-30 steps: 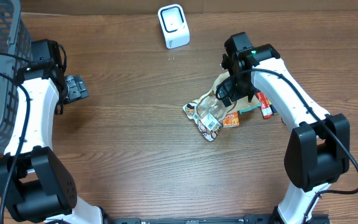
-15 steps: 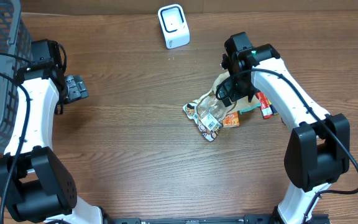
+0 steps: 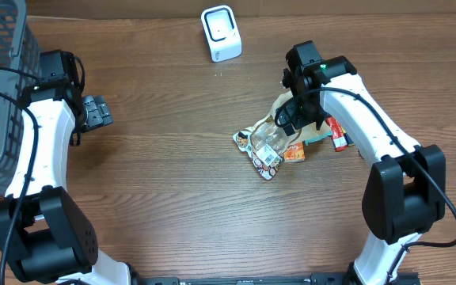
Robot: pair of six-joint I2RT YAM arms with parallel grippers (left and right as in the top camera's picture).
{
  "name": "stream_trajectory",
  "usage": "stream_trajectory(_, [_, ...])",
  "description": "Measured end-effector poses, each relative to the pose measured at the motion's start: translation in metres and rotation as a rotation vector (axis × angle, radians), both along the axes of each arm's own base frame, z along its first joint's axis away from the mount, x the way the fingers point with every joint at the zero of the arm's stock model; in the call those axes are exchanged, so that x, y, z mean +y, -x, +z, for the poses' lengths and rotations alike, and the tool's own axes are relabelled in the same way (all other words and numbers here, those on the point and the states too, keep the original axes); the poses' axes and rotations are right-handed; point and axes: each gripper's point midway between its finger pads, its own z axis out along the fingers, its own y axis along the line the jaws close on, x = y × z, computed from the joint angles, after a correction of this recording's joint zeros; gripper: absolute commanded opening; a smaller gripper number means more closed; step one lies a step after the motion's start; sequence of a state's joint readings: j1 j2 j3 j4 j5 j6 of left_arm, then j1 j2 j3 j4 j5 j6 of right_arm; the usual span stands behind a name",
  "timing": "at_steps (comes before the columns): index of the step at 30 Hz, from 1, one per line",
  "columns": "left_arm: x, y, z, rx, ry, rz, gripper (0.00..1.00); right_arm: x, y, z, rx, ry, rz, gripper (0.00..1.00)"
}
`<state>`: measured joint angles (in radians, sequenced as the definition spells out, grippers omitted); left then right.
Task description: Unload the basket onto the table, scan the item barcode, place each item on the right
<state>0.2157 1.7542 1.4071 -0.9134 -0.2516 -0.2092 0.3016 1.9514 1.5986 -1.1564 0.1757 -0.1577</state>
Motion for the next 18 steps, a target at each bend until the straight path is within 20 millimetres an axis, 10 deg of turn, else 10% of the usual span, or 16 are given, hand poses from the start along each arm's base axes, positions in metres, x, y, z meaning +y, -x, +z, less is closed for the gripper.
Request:
stream_trajectory(6, [0.000, 0.000, 0.000, 0.000, 0.000, 0.000, 1.00, 0.000, 0.000, 0.021, -0.054, -0.017, 0.000, 1.00])
stream_trajectory(18, [0.000, 0.000, 0.000, 0.000, 0.000, 0.000, 1.00, -0.007, 0.022, 0.156, -0.402, -0.125, 0.000, 1.00])
